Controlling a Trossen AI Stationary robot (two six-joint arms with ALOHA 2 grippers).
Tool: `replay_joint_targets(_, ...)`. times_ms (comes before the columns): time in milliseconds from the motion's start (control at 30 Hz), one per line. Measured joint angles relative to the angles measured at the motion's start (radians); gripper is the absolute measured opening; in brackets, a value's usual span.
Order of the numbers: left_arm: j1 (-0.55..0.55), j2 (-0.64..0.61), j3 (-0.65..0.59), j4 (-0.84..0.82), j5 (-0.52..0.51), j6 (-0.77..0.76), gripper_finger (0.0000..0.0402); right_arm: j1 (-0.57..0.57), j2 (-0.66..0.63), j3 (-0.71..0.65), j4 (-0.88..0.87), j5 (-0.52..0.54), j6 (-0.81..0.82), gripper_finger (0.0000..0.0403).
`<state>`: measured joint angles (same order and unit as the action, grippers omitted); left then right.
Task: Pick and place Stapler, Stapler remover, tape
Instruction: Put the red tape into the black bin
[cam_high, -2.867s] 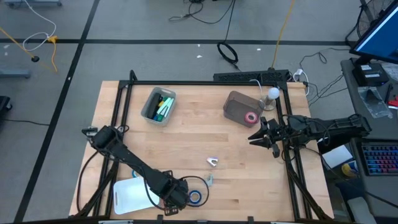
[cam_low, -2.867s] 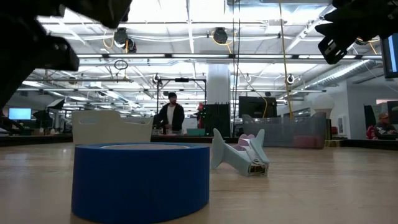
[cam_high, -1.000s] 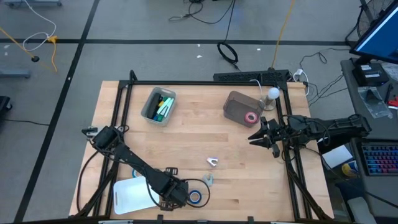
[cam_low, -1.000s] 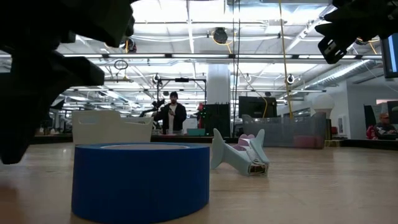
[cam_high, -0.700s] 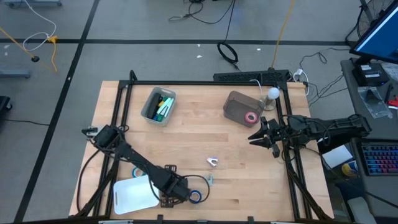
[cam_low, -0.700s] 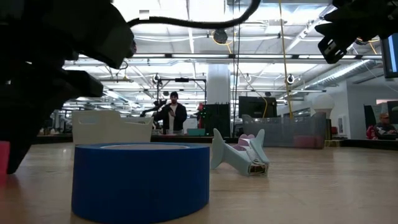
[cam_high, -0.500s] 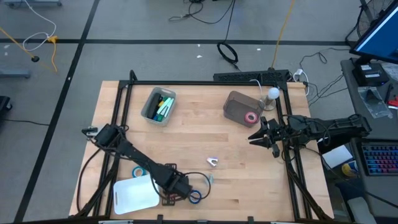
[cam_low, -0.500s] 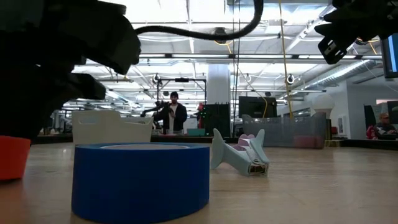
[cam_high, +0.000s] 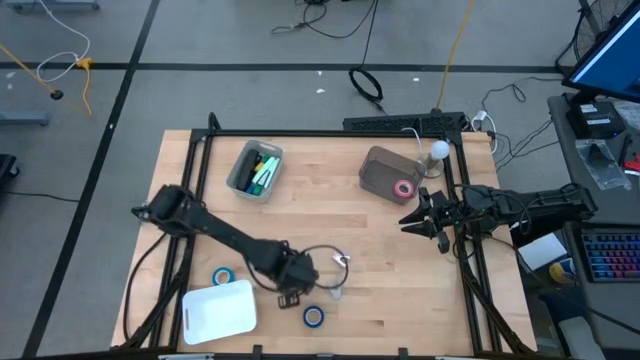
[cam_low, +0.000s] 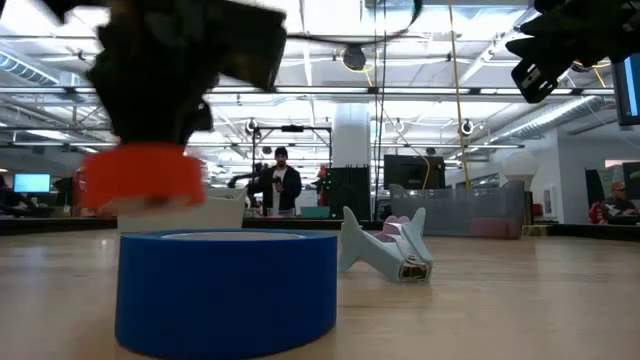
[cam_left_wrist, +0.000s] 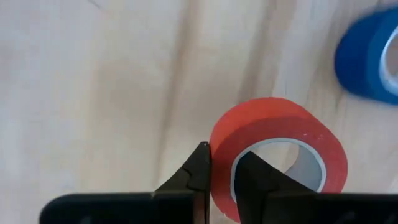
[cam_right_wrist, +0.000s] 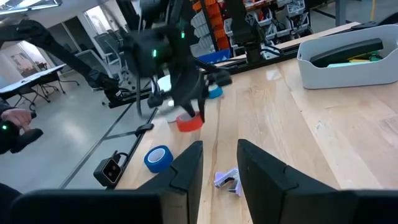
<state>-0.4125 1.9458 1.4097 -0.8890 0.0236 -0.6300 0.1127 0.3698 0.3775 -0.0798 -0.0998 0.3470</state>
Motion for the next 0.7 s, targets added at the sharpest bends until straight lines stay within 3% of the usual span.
replay_joint_targets(267,0.071,-0.195,0.000,0.052,-0.190,-0.082,0.0039,0.000,0.000,0.000,0.001,0.000,0.000,0.0091)
replay_joint_targets(433,0.108,-0.306,0.000,0.236,-0.334,-0.072,0.0039,0.000,0.002,0.000,0.014,-0.001,0.000,0.0091)
replay_joint_targets(700,0.171,-0.329,0.002,0.585,-0.339,0.010,0.0039,0.000,0.063,0.000,0.221,-0.001,-0.039,0.0091)
